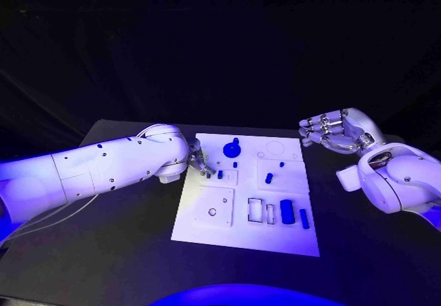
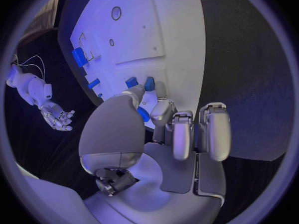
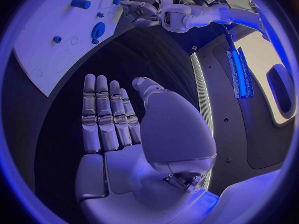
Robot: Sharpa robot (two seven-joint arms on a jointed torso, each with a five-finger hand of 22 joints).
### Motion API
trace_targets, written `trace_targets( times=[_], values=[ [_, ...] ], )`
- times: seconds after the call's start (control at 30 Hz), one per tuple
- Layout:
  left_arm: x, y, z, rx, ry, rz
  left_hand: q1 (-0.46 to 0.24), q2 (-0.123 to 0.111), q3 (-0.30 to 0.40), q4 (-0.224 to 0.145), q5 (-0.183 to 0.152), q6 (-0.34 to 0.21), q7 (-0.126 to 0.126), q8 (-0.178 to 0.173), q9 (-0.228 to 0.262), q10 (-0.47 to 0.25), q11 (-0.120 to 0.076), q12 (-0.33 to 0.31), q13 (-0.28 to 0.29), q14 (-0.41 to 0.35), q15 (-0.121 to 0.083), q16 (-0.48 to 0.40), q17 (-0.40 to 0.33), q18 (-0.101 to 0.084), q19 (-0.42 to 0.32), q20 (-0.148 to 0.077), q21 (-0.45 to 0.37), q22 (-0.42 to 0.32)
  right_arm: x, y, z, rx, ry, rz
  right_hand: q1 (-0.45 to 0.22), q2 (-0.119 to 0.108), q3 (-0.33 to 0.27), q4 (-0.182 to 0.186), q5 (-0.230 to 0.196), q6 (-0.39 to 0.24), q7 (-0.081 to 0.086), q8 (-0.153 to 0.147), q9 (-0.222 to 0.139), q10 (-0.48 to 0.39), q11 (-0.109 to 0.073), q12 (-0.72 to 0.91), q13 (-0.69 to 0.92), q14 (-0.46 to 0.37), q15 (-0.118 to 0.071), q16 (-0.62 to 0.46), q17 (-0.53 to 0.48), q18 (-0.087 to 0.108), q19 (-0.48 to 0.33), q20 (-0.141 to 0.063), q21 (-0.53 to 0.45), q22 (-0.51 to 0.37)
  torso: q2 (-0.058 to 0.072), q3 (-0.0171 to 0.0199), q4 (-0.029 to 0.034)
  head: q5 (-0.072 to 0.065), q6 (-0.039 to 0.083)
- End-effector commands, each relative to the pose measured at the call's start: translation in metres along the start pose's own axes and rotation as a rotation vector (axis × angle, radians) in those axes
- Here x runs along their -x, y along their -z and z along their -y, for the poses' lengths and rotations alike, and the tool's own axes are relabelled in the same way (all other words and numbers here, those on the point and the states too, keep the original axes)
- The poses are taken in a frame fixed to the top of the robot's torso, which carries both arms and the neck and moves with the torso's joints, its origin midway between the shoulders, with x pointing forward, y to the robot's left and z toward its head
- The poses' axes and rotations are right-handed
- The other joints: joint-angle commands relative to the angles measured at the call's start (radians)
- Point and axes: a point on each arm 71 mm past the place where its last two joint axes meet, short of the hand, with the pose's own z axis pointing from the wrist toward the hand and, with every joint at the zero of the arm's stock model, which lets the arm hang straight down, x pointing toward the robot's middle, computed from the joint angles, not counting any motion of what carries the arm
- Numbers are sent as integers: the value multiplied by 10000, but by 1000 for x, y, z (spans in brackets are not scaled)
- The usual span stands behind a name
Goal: Assemble the parts on the task board
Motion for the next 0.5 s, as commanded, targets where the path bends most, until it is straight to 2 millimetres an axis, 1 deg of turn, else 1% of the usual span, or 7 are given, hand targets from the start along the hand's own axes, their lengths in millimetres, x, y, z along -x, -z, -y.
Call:
trace_targets(
  times=[0.03,0.2,0.3,0.4,0.43,0.5],
  values=[
    [-1,0,-1,121,191,7,-212,16,-289,3,-10,49,60,-70,-19,-77,-2,-34,-2,1054,-56,31,2633,-126,-7,-37,-31,920,-1,0,-1,102,-1,-97,-79,3,25,-18,50,-41,37,-65,-10,-15,81,-66,-11,-62,-24,-46,-8,33,9,72,-64,-8,6,-1,-6,-13,9],
    [1,1,-1,8,534,245,-495,176,-852,-2,-18,52,76,-81,-16,-102,13,-66,-36,1054,-47,31,2633,-122,-15,-31,-45,904,-1,0,0,94,-3,-104,-79,3,25,-18,50,-41,37,-65,-10,-15,81,-66,-11,-62,-24,-46,-8,33,9,72,-64,-8,5,-4,-10,-23,21],
    [4,2,-2,-171,1004,496,-535,266,-1001,3,-16,35,81,-90,-16,-137,18,-121,-101,1054,-47,31,2633,-116,-27,-31,-58,884,-1,0,0,86,-2,-101,-79,3,25,-18,50,-41,37,-65,-10,-15,81,-66,-11,-62,-24,-46,-8,33,9,72,-64,-8,6,2,-3,-45,21],
    [6,2,-2,-391,1643,642,-568,356,-1152,-5,-16,-43,108,-133,-27,-264,38,-318,-327,1054,-35,31,2633,-92,-91,-24,-120,782,-1,0,0,80,-1,-97,-79,3,25,-18,50,-41,37,-65,-10,-15,81,-66,-11,-62,-24,-46,-8,33,9,72,-64,-8,1,8,-1,-58,20],
    [6,2,-3,-457,1912,642,-567,367,-1240,-10,-16,-106,134,-167,-37,-381,60,-500,-533,1038,-21,-2,2581,-65,-162,-15,-187,670,-1,0,1,77,-1,-96,-79,3,25,-18,50,-41,37,-65,-10,-15,81,-66,-11,-62,-24,-46,-8,33,9,72,-64,-8,0,8,-1,-62,18],
    [8,2,-4,-599,2438,683,-627,364,-1436,-8,-31,-161,167,-193,-40,-463,90,-602,-641,1015,2,-48,2509,-42,-228,2,-253,568,-2,0,1,71,-4,-96,-79,3,25,-18,50,-41,37,-65,-10,-15,81,-66,-11,-62,-24,-46,-8,33,9,72,-64,-8,-3,12,1,-63,27]
  ],
)
